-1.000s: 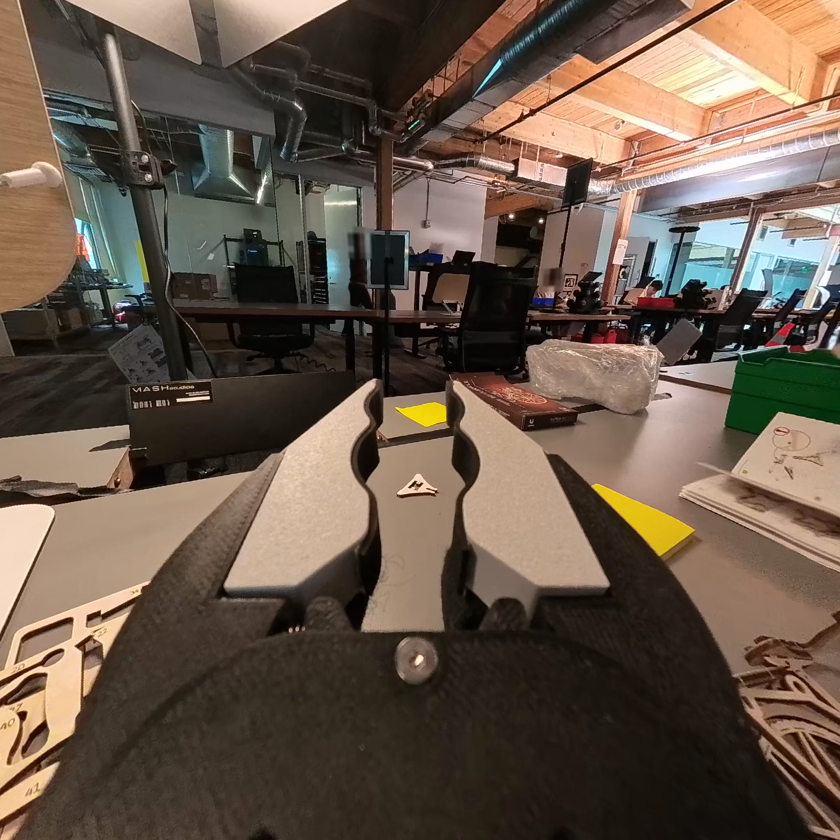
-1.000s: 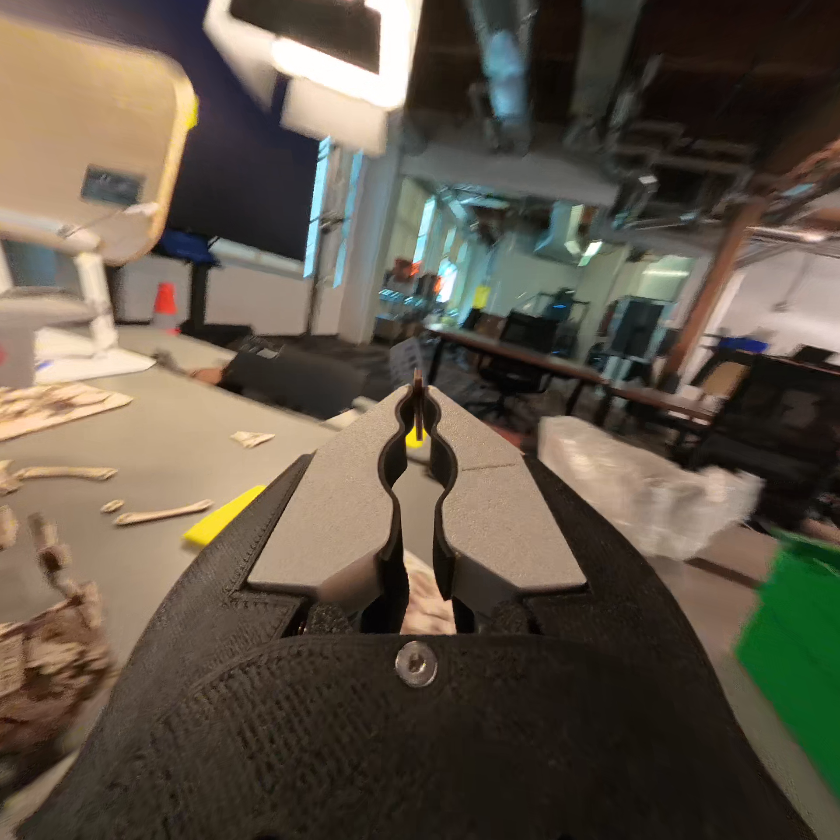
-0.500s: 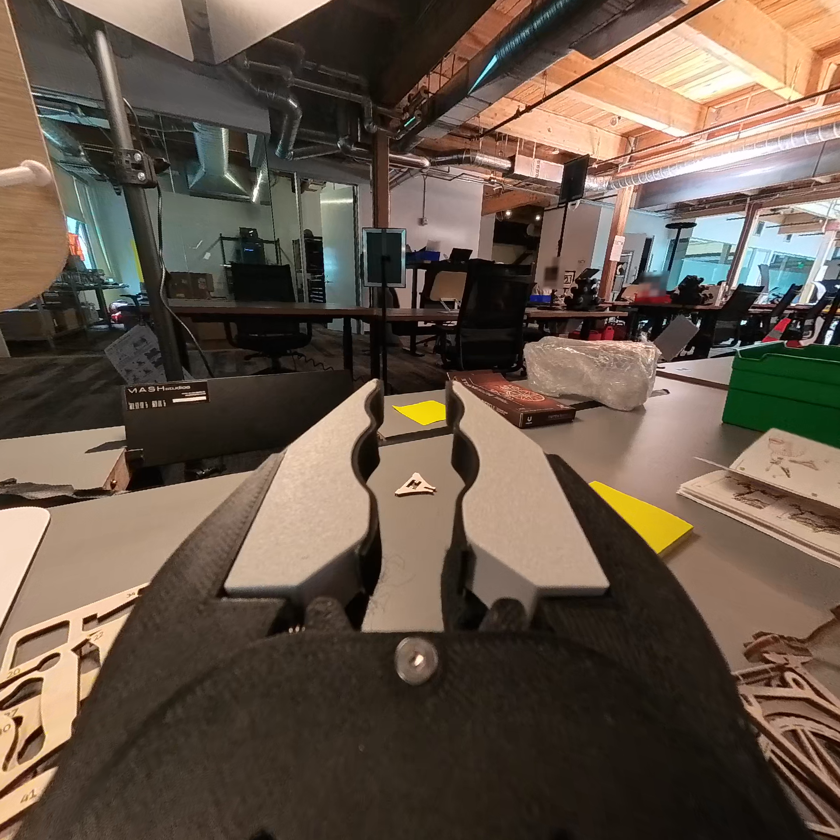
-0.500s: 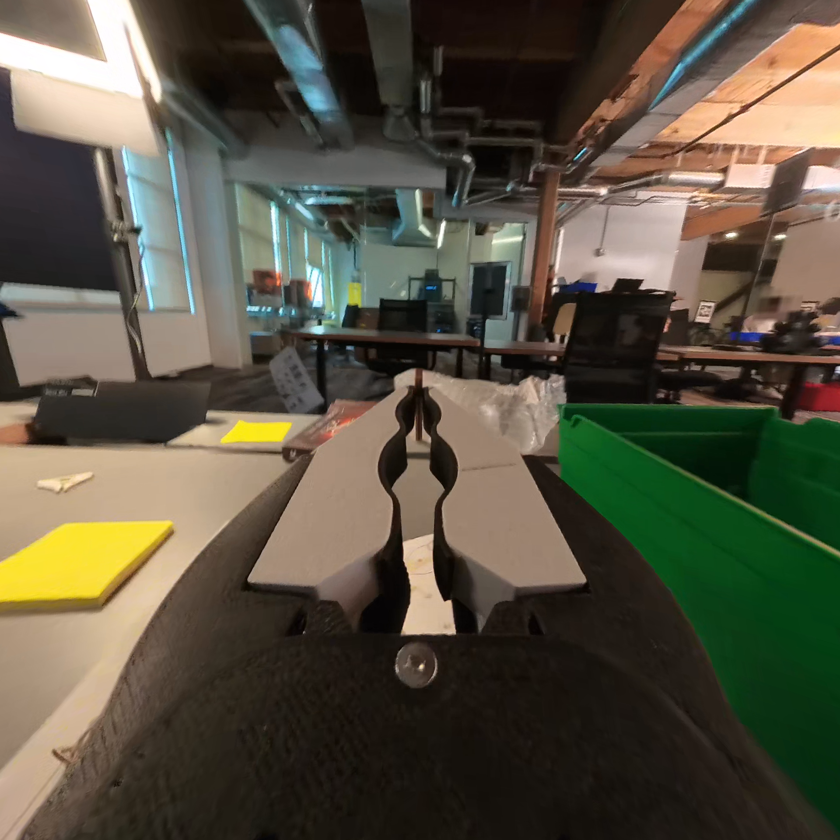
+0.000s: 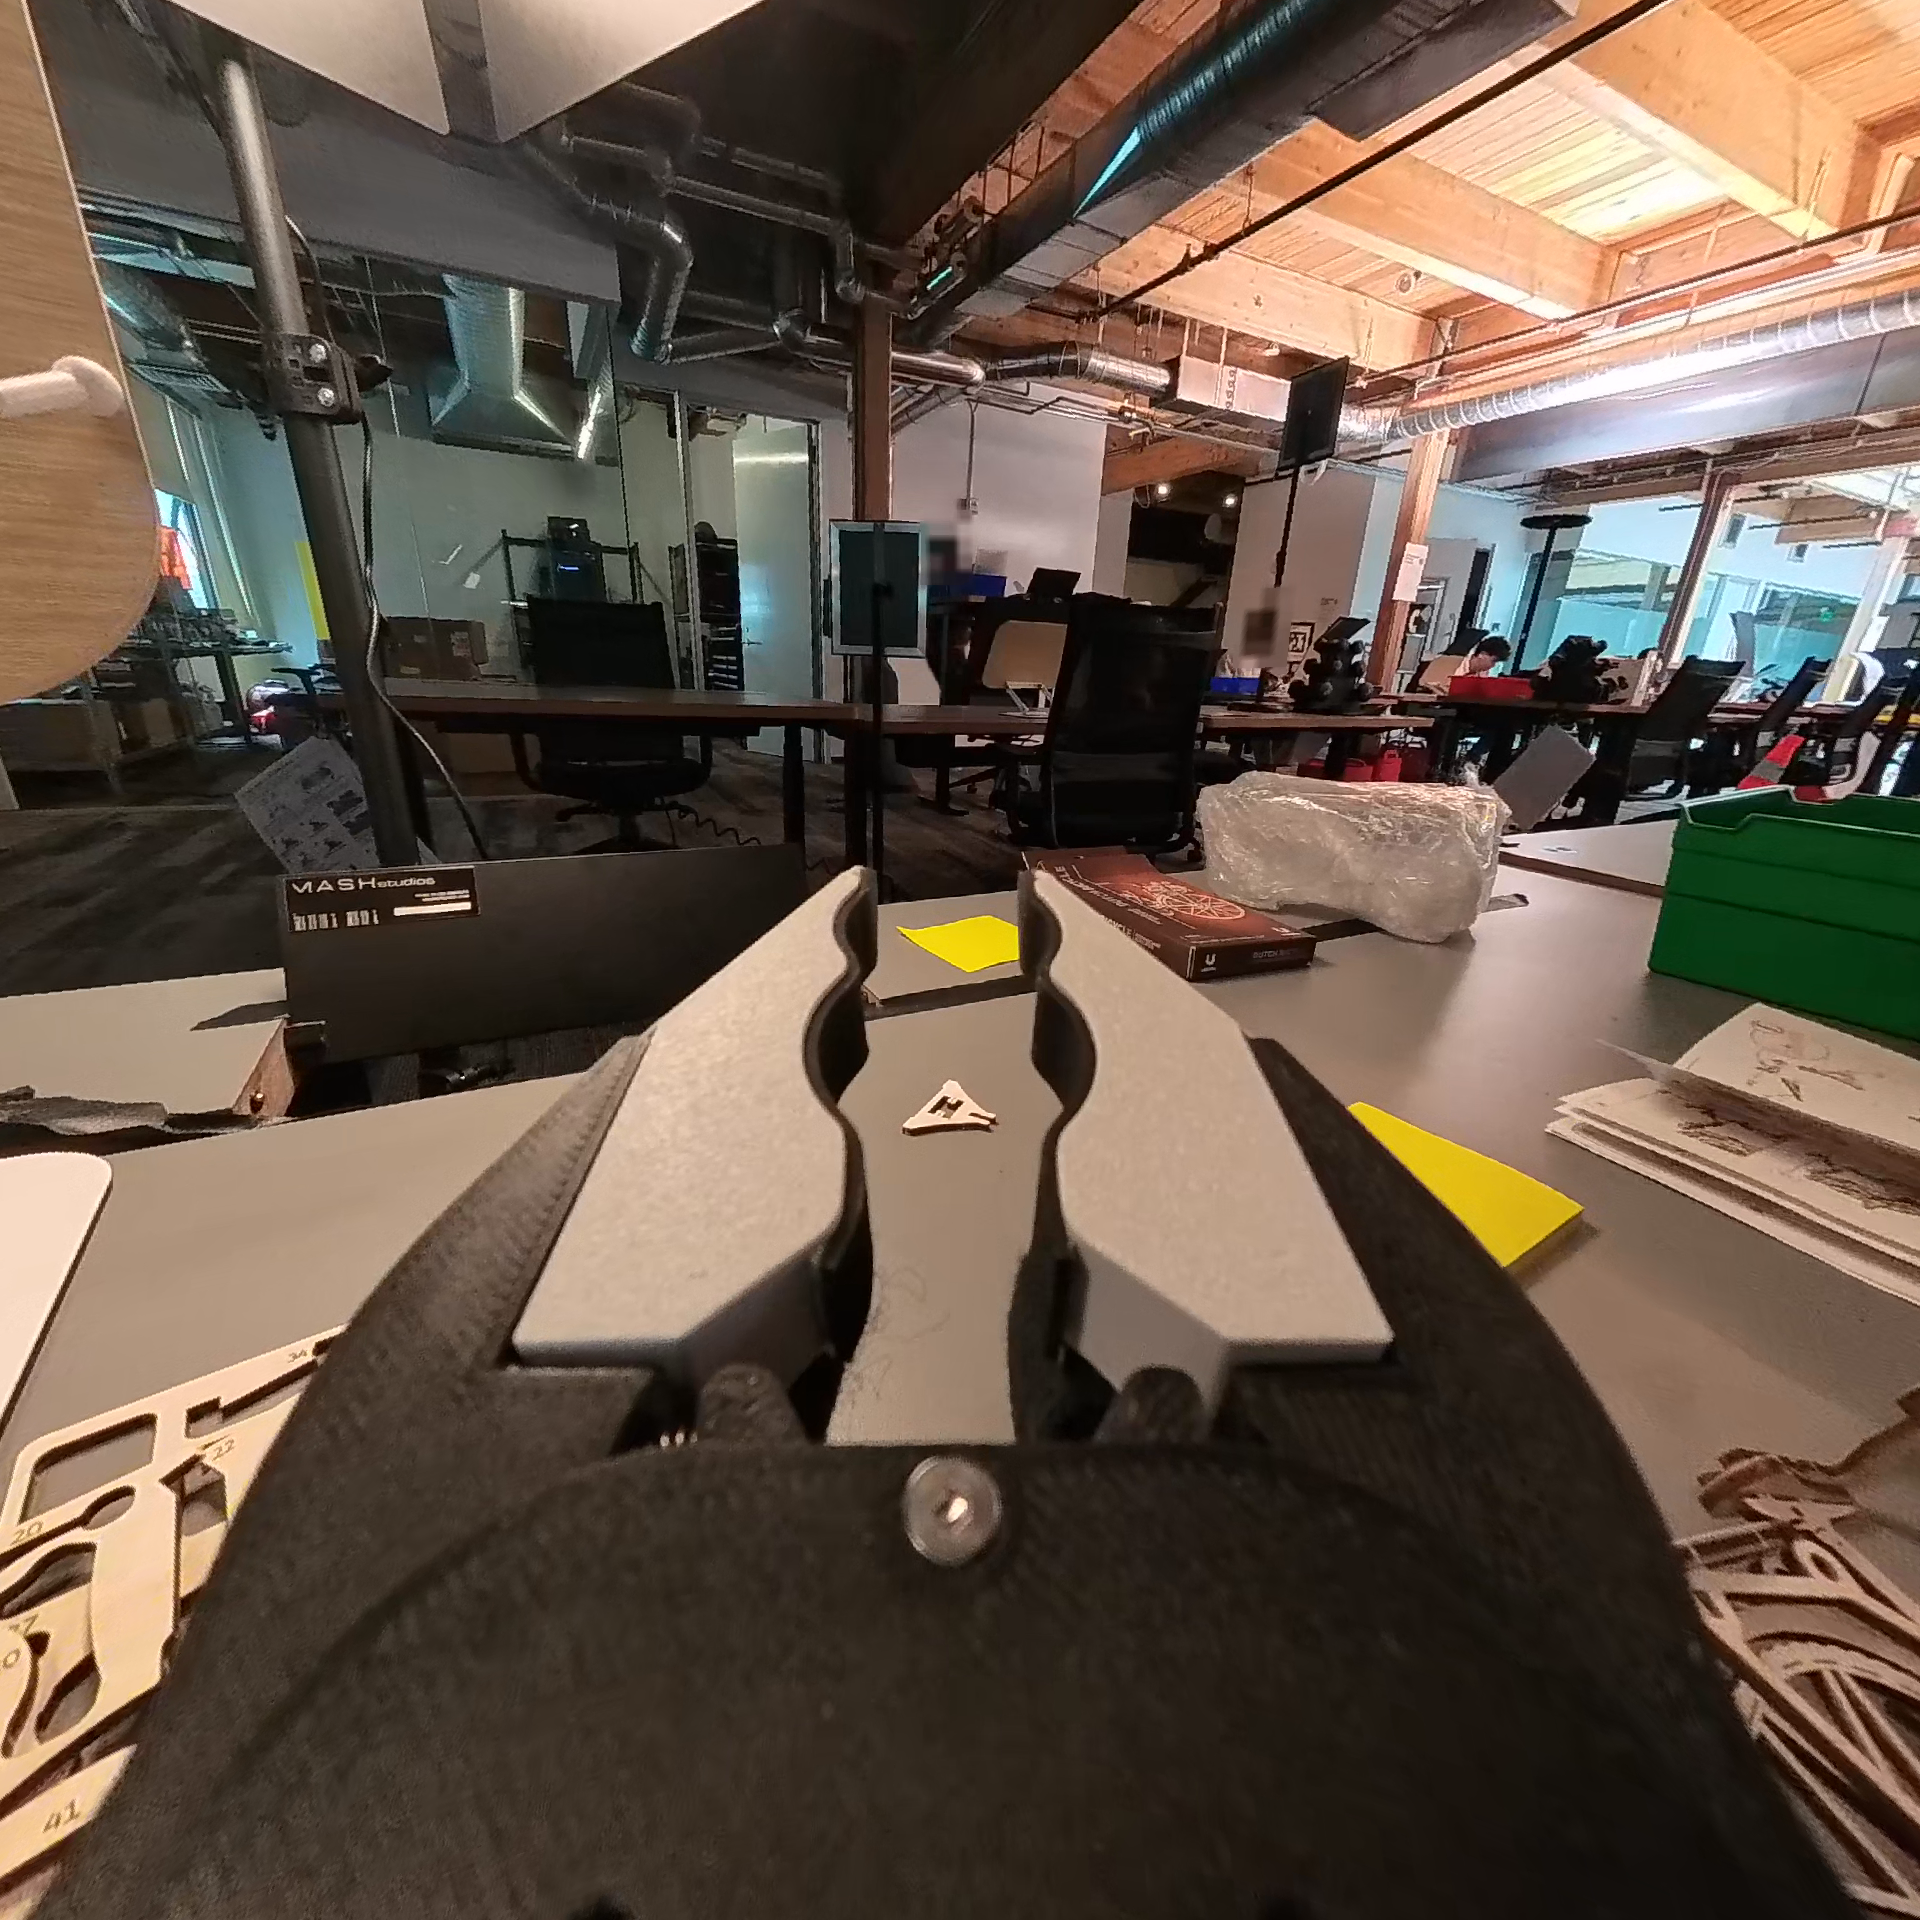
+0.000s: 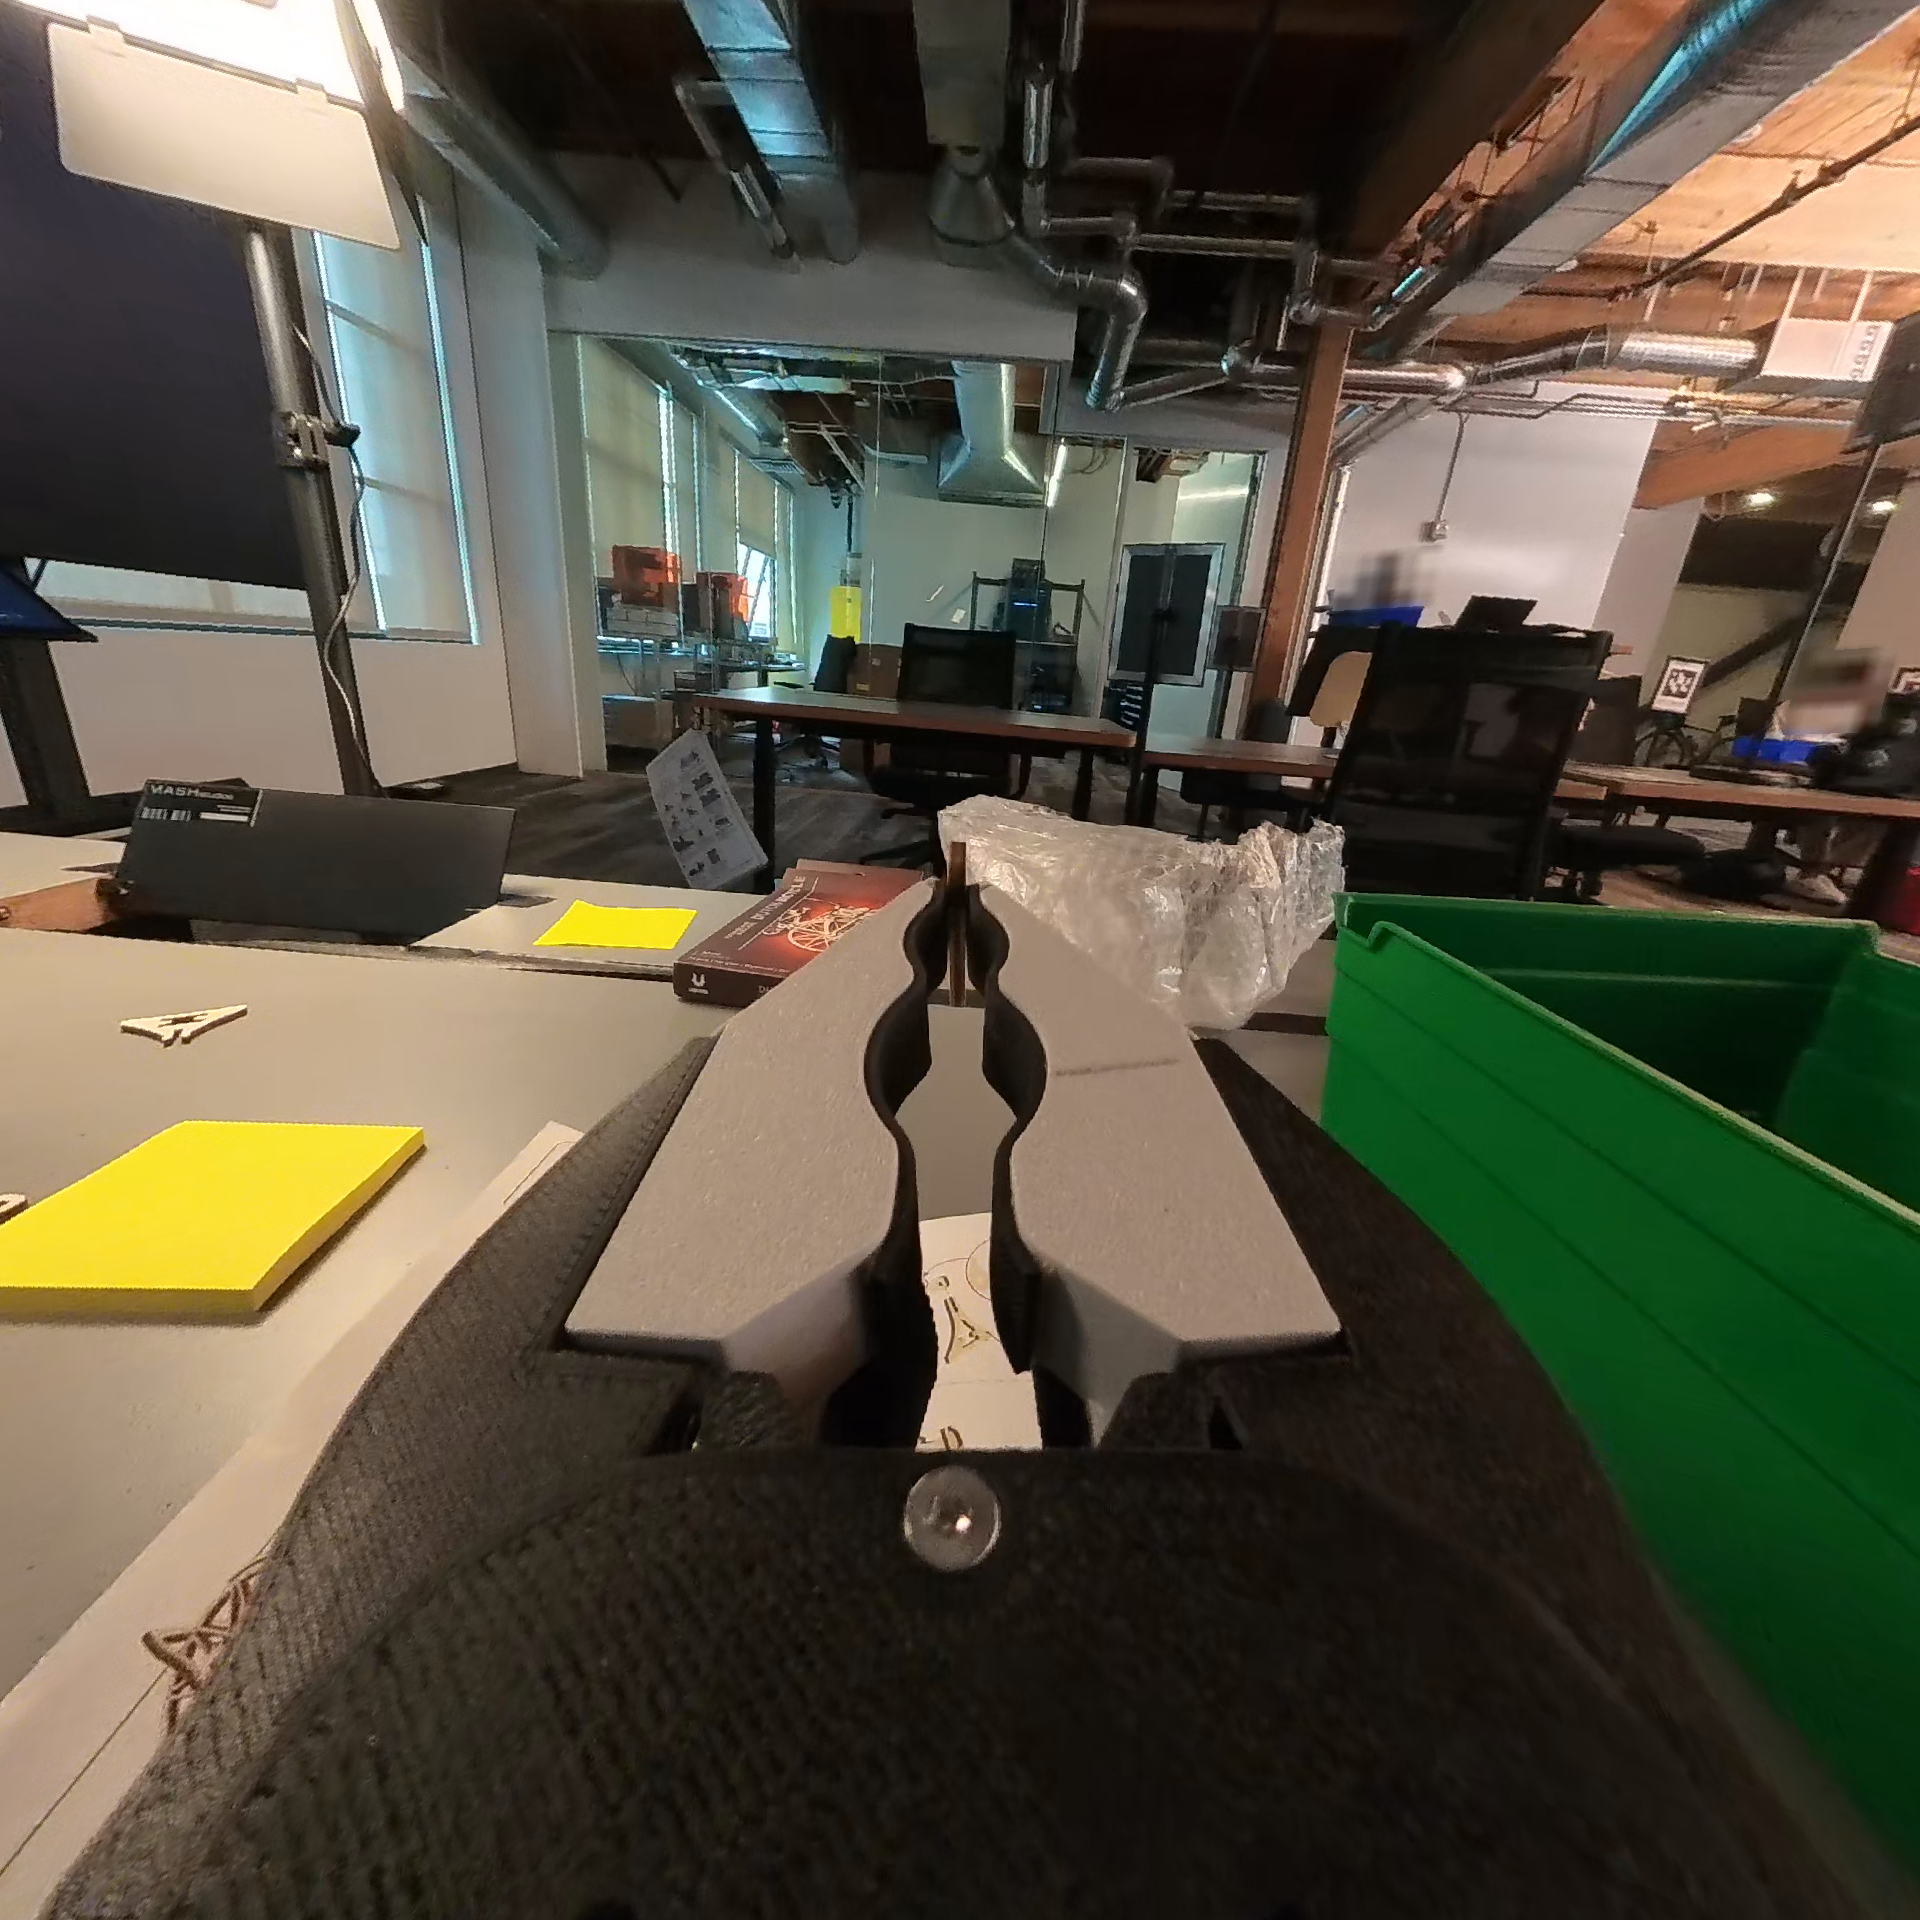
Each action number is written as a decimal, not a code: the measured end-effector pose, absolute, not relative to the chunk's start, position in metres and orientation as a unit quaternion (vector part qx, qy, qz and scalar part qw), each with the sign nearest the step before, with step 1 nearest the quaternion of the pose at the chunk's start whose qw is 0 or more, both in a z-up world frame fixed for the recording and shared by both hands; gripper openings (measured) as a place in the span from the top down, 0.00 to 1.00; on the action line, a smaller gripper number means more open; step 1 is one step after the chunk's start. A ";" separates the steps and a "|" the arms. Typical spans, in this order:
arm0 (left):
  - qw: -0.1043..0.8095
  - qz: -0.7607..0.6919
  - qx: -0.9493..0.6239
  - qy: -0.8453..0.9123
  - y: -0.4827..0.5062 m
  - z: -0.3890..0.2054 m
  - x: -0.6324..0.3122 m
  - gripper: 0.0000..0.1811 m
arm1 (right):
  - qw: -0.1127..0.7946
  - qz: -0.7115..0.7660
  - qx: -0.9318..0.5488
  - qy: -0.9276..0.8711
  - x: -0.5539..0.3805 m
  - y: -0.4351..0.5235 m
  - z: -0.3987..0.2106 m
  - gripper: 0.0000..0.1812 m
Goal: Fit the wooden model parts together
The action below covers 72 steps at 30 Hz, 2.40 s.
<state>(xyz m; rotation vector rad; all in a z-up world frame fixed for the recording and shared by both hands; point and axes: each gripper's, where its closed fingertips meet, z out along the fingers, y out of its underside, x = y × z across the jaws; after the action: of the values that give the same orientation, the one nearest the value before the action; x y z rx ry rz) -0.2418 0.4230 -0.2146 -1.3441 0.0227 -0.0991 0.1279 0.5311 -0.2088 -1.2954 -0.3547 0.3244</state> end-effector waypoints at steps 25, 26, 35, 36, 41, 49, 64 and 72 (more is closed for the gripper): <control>0.781 -0.048 -0.623 0.009 0.423 -0.215 -0.242 0.86 | 0.752 0.187 -0.614 -0.153 0.127 0.535 -0.215 1.00; 0.781 -0.048 -0.622 0.009 0.423 -0.215 -0.242 0.86 | 0.751 0.187 -0.614 -0.154 0.126 0.535 -0.215 1.00; 0.781 -0.048 -0.622 0.009 0.423 -0.215 -0.242 0.86 | 0.754 0.180 -0.612 -0.158 0.126 0.534 -0.214 1.00; 0.781 -0.048 -0.622 0.009 0.423 -0.215 -0.242 0.86 | 0.754 0.179 -0.611 -0.159 0.126 0.534 -0.214 1.00; 0.781 -0.047 -0.622 0.010 0.423 -0.215 -0.242 0.86 | 0.755 0.178 -0.610 -0.161 0.126 0.534 -0.214 1.00; 0.781 -0.051 -0.622 -0.001 0.423 -0.215 -0.245 0.85 | 0.757 0.172 -0.608 -0.166 0.124 0.534 -0.214 1.00; 0.819 0.006 -0.570 -0.070 0.369 -0.190 -0.291 0.84 | 0.762 0.154 -0.602 -0.181 0.121 0.533 -0.212 1.00; 0.776 -0.012 -0.631 -0.012 0.344 -0.207 -0.275 0.84 | 0.766 0.157 -0.599 -0.173 0.124 0.535 -0.209 1.00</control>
<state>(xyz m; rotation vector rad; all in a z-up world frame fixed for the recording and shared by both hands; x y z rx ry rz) -0.2750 0.3436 -0.2074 -1.3660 -0.0268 -0.0252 0.1241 0.5350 -0.2095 -1.3018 -0.3755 0.3413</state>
